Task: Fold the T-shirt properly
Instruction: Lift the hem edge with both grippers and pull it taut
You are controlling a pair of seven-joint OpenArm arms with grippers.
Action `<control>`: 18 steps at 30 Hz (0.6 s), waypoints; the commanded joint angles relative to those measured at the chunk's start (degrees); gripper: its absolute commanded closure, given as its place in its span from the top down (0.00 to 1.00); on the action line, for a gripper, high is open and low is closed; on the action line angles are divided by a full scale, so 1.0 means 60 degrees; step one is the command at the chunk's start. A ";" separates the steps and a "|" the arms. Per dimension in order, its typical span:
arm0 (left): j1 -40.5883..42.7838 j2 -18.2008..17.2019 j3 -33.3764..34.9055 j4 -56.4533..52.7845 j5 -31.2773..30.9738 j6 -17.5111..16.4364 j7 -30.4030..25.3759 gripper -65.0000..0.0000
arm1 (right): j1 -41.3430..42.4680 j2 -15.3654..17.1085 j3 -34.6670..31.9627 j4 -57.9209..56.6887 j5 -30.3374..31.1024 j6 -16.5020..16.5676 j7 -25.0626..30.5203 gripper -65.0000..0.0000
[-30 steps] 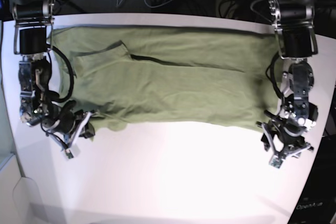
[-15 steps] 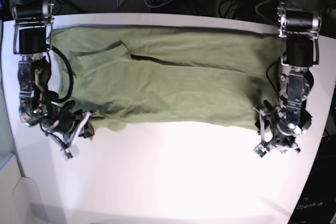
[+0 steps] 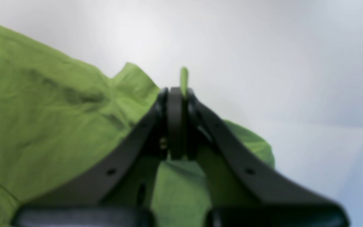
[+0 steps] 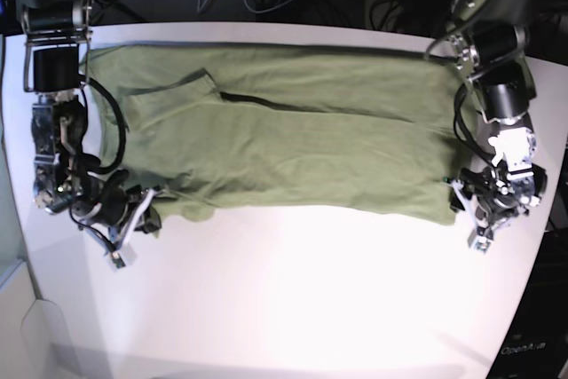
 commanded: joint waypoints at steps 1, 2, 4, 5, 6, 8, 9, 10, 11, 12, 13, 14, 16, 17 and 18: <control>-0.0359 -0.0140 -0.0235 -0.0030 -0.0095 0.0053 -0.0246 0.48 | 0.0267 0.0134 0.0060 0.0164 0.0113 0.0059 0.0180 0.02; -0.0374 -0.0126 -0.0411 -0.0192 -0.0095 0.0053 -0.0246 0.48 | 0.0252 0.0134 0.0060 0.0164 0.0113 0.0059 0.0180 0.02; -0.0374 0.0050 -0.0558 -0.0236 -0.0270 0.0053 -0.0246 0.48 | 0.0252 0.0134 0.0060 0.0150 0.0113 0.0059 0.0180 0.02; -0.0374 0.0065 -0.0572 -0.0236 -0.0417 0.0053 -0.0246 0.48 | 0.0252 0.0134 0.0060 0.0150 0.0113 0.0059 0.0180 0.02; -0.0374 0.0065 -0.0587 -0.0236 -0.0622 0.0053 -0.0217 0.48 | 0.0252 0.0134 0.0060 0.0164 0.0113 0.0059 0.0180 0.02; -0.0374 0.0065 -0.0587 -0.0236 -0.1018 0.0053 -0.0158 0.48 | 0.0252 0.0134 0.0060 0.0179 0.0113 0.0059 0.0165 0.02; -0.0374 0.0065 -0.0587 -0.0221 -0.1194 0.0053 -0.0158 0.48 | 0.0252 0.0134 0.0060 0.0179 0.0113 0.0059 0.0165 0.02; -0.0374 0.0065 -0.0587 -0.0221 -0.1355 0.0053 -0.0143 0.48 | 0.0252 0.0134 0.0060 0.0179 0.0113 0.0059 0.0165 0.02; -0.0374 0.0065 -0.0587 -0.0221 -0.1516 0.0053 -0.0143 0.48 | 0.0252 0.0134 0.0060 0.0179 0.0113 0.0059 0.0165 0.02; -0.0374 0.0065 -0.0587 -0.0221 -0.1648 0.0053 -0.0143 0.48 | 0.0252 0.0134 0.0060 0.0179 0.0113 0.0059 0.0165 0.02; -0.0374 0.0050 -0.0587 -0.0221 -0.1780 0.0053 -0.0143 0.48 | 0.0252 0.0134 0.0060 0.0164 0.0113 0.0059 0.0165 0.02; -0.0374 0.0050 -0.0587 -0.0221 -0.1926 0.0053 -0.0143 0.48 | 0.0252 0.0134 0.0060 0.0164 0.0113 0.0059 0.0165 0.02; -0.0374 0.0050 -0.0587 -0.0265 -0.2146 0.0053 -0.0143 0.48 | 0.0252 0.0134 0.0046 0.0164 0.0113 0.0059 0.0165 0.02; -0.0374 0.0050 -0.0587 -0.0309 -0.2234 0.0053 -0.0158 0.48 | 0.0252 0.0134 0.0046 0.0164 0.0113 0.0059 0.0165 0.02; -0.0374 0.0050 -0.0587 -0.0309 -0.2322 0.0053 -0.0158 0.48 | 0.0252 0.0134 0.0046 0.0164 0.0113 0.0059 0.0165 0.02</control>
